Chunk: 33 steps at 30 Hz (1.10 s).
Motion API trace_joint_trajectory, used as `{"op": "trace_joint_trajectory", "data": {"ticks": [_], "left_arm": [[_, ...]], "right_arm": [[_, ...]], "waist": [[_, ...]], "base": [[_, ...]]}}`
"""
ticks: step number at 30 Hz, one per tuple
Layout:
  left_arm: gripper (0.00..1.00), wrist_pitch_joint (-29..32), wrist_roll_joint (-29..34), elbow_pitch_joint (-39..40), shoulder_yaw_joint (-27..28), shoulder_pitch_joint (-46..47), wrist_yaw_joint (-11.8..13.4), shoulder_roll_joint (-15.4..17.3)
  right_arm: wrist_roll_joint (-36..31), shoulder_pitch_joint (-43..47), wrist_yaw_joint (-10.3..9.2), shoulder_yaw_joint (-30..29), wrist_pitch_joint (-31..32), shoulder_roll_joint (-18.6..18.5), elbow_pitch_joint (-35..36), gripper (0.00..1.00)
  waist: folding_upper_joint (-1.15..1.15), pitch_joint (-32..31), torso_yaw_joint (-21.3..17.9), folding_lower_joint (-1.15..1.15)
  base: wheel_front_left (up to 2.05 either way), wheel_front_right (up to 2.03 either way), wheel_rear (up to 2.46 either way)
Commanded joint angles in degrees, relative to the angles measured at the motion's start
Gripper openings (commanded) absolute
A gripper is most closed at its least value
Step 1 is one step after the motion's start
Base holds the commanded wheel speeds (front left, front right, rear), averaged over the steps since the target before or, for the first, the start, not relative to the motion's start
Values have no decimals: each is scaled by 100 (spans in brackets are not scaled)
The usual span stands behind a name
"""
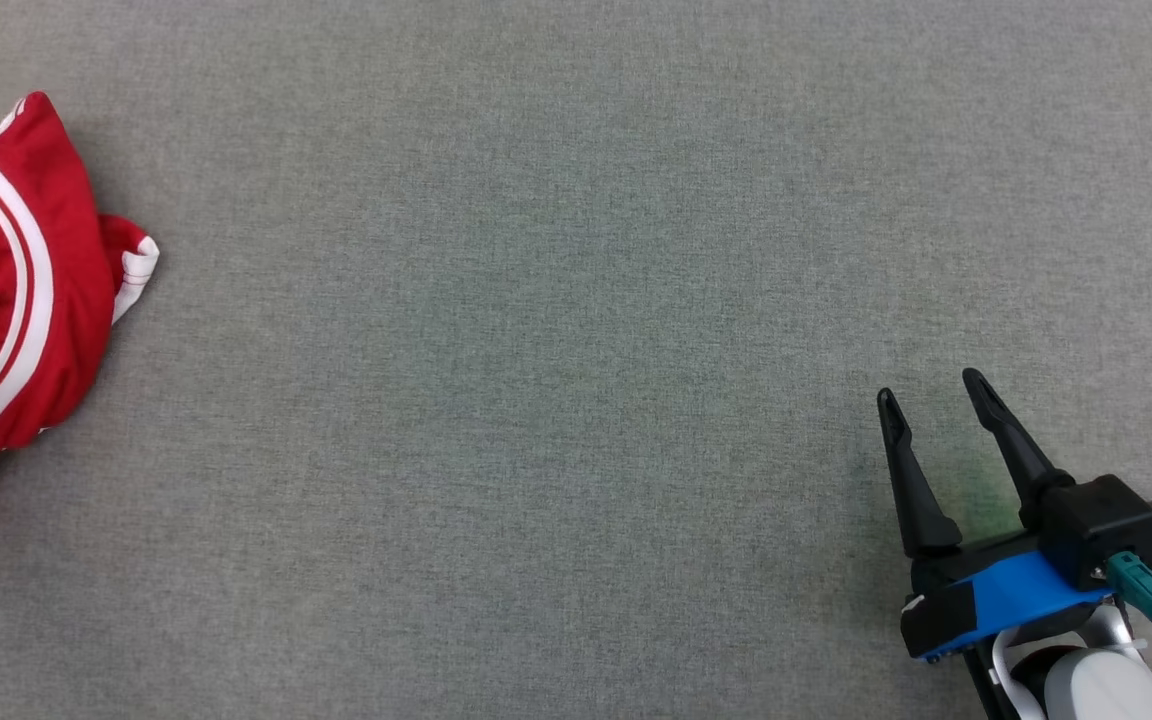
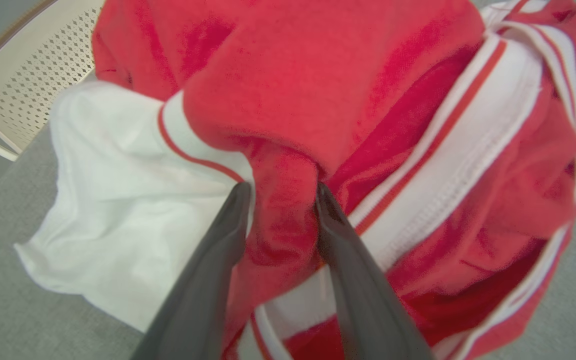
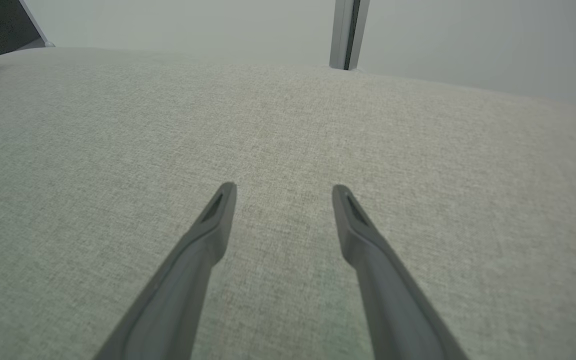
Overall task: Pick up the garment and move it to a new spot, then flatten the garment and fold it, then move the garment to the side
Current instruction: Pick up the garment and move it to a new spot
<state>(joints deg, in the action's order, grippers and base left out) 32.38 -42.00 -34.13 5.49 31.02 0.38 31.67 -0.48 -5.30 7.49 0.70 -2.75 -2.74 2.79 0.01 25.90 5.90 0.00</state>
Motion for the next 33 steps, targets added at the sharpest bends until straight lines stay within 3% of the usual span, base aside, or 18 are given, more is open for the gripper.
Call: {"op": "trace_joint_trajectory", "data": {"ticks": [1,14,21,33], "left_arm": [[0,-16,14,-32,-28,134,-43,-12],[0,-790,376,648,-221,564,-470,399],[0,-663,561,1535,-567,943,-596,542],[0,-115,503,2871,-1316,1441,-580,8]], "right_arm": [[49,-66,1,12,-24,-27,-22,100],[300,65,1,156,-218,-27,-442,100],[620,224,1,311,-421,-27,-813,100],[883,458,1,293,-642,-27,-1206,100]], "waist": [[-1,-27,23,0],[-1,-825,182,0],[-1,-1522,3,0],[-1,-2332,-910,0]], "base": [[0,0,0],[0,0,0],[0,0,0],[0,0,0]]}}
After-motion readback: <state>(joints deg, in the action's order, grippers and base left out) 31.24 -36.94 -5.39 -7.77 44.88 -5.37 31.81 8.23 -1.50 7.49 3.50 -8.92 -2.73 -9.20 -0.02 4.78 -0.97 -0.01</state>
